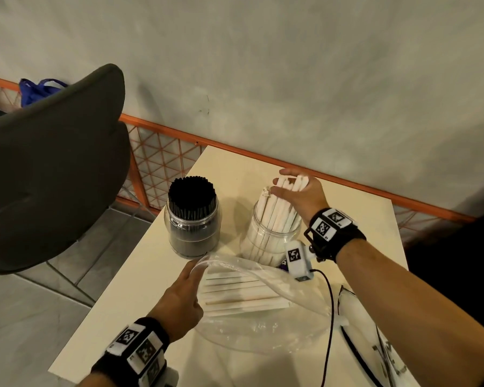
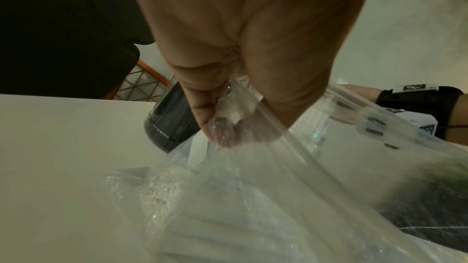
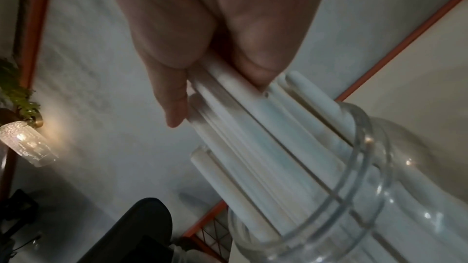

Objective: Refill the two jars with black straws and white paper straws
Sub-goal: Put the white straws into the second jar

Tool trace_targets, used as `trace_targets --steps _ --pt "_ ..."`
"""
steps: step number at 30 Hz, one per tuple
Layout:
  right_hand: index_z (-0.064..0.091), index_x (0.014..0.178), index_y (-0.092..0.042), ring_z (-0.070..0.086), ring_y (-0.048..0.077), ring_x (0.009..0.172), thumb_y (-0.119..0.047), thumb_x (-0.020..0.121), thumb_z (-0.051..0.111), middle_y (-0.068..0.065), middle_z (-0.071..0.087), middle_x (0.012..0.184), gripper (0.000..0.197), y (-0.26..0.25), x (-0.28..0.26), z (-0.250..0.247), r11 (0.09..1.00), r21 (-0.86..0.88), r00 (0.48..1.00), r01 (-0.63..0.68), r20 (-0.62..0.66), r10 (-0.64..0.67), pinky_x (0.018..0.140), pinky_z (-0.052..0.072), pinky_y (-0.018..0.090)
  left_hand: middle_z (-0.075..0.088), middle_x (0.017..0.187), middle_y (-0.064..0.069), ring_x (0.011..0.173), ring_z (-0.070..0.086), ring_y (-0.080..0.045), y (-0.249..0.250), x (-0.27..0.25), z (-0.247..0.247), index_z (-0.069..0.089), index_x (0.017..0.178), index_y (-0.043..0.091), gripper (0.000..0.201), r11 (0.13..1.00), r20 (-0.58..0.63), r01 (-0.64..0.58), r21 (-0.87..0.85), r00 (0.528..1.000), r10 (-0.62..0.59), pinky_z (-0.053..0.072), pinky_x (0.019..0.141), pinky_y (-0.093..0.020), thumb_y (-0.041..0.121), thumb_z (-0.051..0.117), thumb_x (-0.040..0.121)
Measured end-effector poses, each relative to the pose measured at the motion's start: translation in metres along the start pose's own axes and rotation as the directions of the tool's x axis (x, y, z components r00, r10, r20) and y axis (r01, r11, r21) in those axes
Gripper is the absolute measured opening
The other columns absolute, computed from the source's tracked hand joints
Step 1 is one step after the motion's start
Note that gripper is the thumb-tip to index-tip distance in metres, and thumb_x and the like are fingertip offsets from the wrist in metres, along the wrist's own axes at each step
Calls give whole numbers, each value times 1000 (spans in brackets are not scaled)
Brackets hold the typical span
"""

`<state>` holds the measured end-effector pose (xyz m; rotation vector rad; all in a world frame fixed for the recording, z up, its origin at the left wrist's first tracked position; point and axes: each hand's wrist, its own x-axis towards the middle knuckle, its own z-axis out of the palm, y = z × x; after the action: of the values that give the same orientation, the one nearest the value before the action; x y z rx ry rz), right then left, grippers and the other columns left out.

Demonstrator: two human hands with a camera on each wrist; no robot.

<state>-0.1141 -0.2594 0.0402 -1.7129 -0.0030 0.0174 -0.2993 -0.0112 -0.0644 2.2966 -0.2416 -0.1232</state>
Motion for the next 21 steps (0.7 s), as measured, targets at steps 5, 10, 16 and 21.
trace_targets --steps 5,10,16,21 --pt "58 122 -22 68 6 85 -1 78 77 -1 68 106 53 -1 8 -4 964 -181 976 195 -58 -209 73 53 16 20 142 26 124 44 -9 1 0 0 26 136 35 79 1000 6 25 4 1000 -25 42 102 -25 -5 47 70" --pt "55 135 -11 52 22 129 -13 98 53 7 57 138 37 23 4 -1 537 -700 879 472 326 -348 106 33 18 23 146 21 126 43 -8 0 1 1 27 137 34 80 1000 15 23 8 1000 -23 42 102 -25 -5 47 69" --pt "33 151 -16 22 19 149 -50 97 22 1 34 158 65 52 -8 -1 281 -830 874 483 434 -220 119 17 35 21 141 27 124 42 -5 3 1 0 25 136 37 83 1000 5 22 -7 1000 -22 43 99 -23 -5 48 69" --pt "30 152 -26 17 17 150 -54 96 26 -7 28 160 63 42 4 -4 396 -816 907 422 374 -195 117 17 37 21 143 25 124 43 -7 5 0 0 24 138 36 83 999 13 46 -1 999 -46 44 99 -25 -6 47 70"
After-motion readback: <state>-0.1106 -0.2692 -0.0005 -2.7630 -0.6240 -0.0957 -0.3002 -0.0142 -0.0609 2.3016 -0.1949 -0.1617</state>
